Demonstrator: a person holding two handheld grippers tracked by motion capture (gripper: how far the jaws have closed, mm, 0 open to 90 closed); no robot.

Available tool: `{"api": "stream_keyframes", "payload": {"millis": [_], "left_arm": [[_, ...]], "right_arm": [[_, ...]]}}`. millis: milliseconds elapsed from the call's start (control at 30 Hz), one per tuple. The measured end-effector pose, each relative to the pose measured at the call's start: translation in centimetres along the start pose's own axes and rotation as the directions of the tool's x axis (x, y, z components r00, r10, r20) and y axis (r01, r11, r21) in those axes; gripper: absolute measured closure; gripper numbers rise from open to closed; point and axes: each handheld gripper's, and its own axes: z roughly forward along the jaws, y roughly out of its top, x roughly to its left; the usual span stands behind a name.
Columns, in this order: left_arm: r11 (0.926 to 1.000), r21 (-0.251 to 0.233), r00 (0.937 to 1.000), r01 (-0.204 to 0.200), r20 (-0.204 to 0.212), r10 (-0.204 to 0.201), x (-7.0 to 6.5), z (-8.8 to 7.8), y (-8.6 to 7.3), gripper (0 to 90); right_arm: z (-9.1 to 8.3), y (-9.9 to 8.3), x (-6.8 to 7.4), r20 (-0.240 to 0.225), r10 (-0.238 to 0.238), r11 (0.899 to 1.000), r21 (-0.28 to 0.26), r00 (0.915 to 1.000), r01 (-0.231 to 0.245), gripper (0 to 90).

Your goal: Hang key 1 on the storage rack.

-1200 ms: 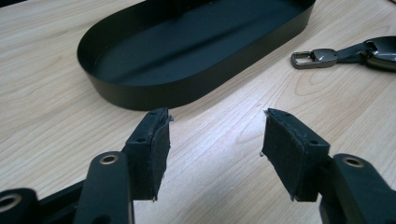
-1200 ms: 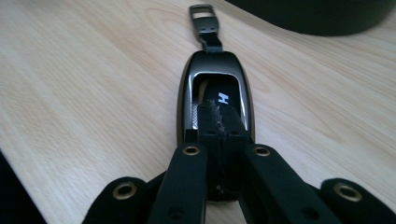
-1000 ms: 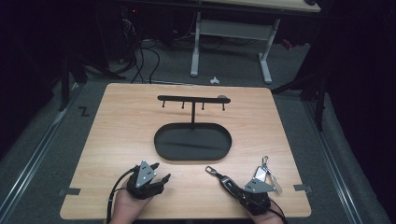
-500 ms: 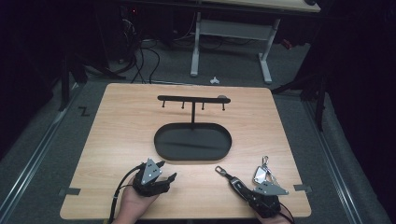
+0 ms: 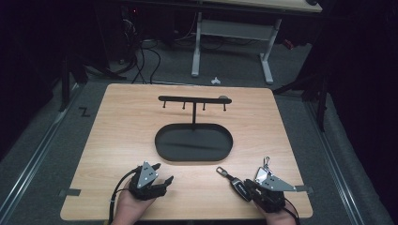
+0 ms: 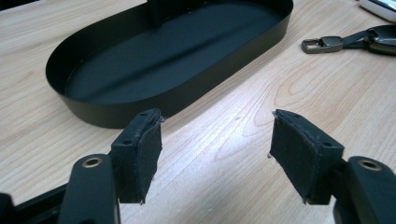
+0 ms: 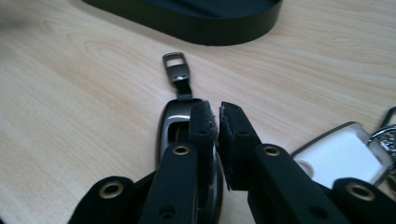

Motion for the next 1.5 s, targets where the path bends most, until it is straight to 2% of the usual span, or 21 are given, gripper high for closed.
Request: {"api": "stream_keyframes", "payload": {"millis": [267, 533, 767, 967, 1000, 1100, 1133, 1233, 1267, 1300, 1333, 1500], "left_arm": [[0.9999, -0.004, 0.9999, 0.013, 0.002, -0.013, 0.0, -0.4, -0.6, 31.8], [0.9999, -0.01, 0.9999, 0.012, 0.012, -0.012, 0.1, -0.2, -0.6, 30.5], [0.9997, -0.02, 0.9997, 0.014, 0.021, -0.014, -0.1, -0.1, -0.6, 30.2], [0.9996, -0.023, 0.999, 0.018, 0.042, -0.017, -0.1, 0.0, -0.5, 29.8], [0.9995, -0.022, 0.9988, 0.021, 0.045, -0.02, 0.0, -0.1, -0.6, 29.7], [0.9993, -0.023, 0.9981, 0.029, 0.055, -0.027, 0.0, -0.1, -0.6, 29.5], [0.9993, -0.022, 0.9979, 0.031, 0.058, -0.03, 0.0, -0.2, -0.6, 29.3], [0.999, -0.024, 0.9974, 0.038, 0.062, -0.037, 0.1, -0.3, -0.6, 29.1], [0.9987, -0.029, 0.9974, 0.041, 0.061, -0.039, 0.1, -0.4, -0.5, 28.5], [0.9987, -0.029, 0.9974, 0.041, 0.061, -0.039, 0.1, -0.4, -0.5, 28.2], [0.999, -0.031, 0.998, 0.034, 0.055, -0.032, 0.0, -0.4, -0.5, 28.1], [0.9992, -0.031, 0.998, 0.027, 0.059, -0.025, -0.2, -0.2, -0.5, 27.9]], "right_arm": [[0.6, 0.3, -0.6, 0.03, 0.002, 1.0, -0.006, 0.9995, -0.002, 70.8], [0.9, 0.4, -1.2, 0.048, 0.037, 0.999, -0.01, 0.9982, -0.036, 68.7], [1.2, 0.6, -1.5, 0.056, 0.064, 0.998, 0.023, 0.9964, -0.066, 66.8], [1.5, 1.6, -1.7, 0.091, 0.049, 0.996, 0.069, 0.9946, -0.056, 62.8], [1.6, 1.8, -1.7, 0.109, 0.046, 0.993, 0.099, 0.993, -0.057, 60.3], [1.6, 2.1, -1.9, 0.116, 0.044, 0.99, 0.127, 0.9923, -0.059, 59.1], [1.5, 2.4, -2.0, 0.123, 0.047, 0.986, 0.151, 0.9913, -0.065, 56.6], [1.3, 2.8, -2.2, 0.116, 0.057, 0.983, 0.168, 0.9917, -0.076, 52.8], [1.2, 3.2, -2.3, 0.11, 0.065, 0.978, 0.192, 0.9918, -0.085, 50.2], [1.2, 3.2, -2.3, 0.11, 0.065, 0.978, 0.192, 0.9918, -0.085, 50.2], [1.2, 3.5, -2.5, 0.107, 0.062, 0.972, 0.221, 0.9923, -0.084, 47.7], [1.3, 4.2, -2.7, 0.098, 0.049, 0.961, 0.267, 0.994, -0.073, 42.7]]}}
